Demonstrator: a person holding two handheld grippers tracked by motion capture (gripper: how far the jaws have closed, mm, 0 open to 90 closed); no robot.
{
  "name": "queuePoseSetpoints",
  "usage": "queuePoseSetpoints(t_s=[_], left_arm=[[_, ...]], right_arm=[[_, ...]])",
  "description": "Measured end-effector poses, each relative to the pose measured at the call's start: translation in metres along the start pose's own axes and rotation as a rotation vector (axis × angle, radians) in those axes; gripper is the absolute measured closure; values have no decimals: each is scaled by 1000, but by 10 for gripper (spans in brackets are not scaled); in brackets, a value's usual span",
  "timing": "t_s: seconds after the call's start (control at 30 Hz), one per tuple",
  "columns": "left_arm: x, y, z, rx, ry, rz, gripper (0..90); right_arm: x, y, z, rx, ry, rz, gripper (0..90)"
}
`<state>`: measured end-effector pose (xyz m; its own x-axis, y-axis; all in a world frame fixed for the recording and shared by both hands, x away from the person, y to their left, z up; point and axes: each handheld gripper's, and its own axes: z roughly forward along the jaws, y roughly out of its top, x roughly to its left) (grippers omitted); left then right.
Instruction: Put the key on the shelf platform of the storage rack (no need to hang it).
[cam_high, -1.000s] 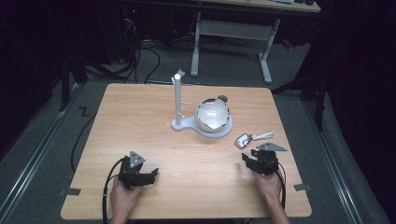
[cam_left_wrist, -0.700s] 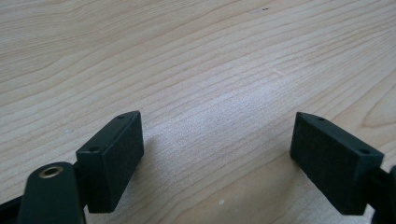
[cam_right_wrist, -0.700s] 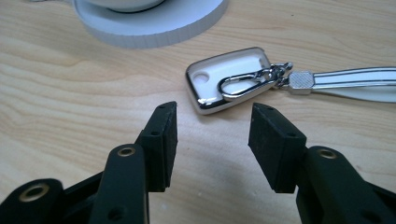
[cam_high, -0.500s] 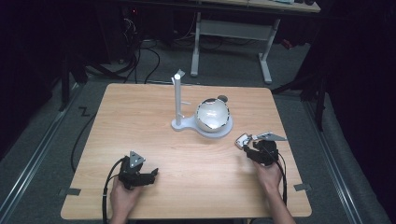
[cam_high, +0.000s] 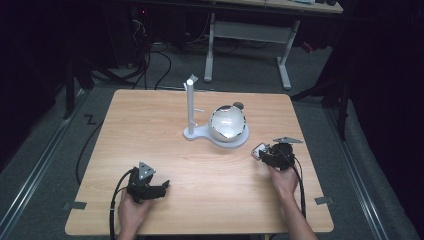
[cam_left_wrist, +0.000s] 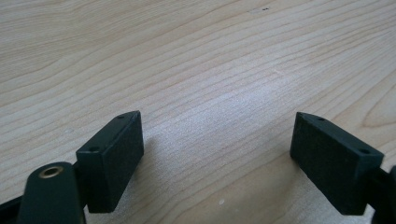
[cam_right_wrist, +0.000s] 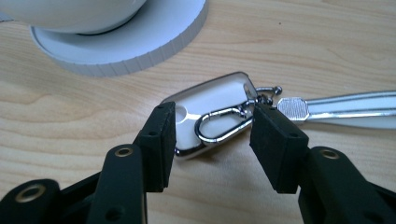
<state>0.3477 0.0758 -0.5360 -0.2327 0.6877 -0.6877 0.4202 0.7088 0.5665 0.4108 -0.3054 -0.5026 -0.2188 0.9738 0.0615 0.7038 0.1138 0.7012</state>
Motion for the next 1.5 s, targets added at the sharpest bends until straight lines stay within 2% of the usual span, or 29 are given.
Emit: queuePoseSetpoints(t_s=[0.43,1.0,1.17,1.5], left_arm=[[0,0,0,0,0,0,176],[0,0,0,0,0,0,176],[0,0,0,0,0,0,176],[0,0,0,0,0,-1,176]], right_arm=[[-3,3,14,49,-49,17,498],[-6,4,17,66,-22,49,498],[-5,4,20,64,-10,66,443],[-7,6,22,73,-15,84,423]])
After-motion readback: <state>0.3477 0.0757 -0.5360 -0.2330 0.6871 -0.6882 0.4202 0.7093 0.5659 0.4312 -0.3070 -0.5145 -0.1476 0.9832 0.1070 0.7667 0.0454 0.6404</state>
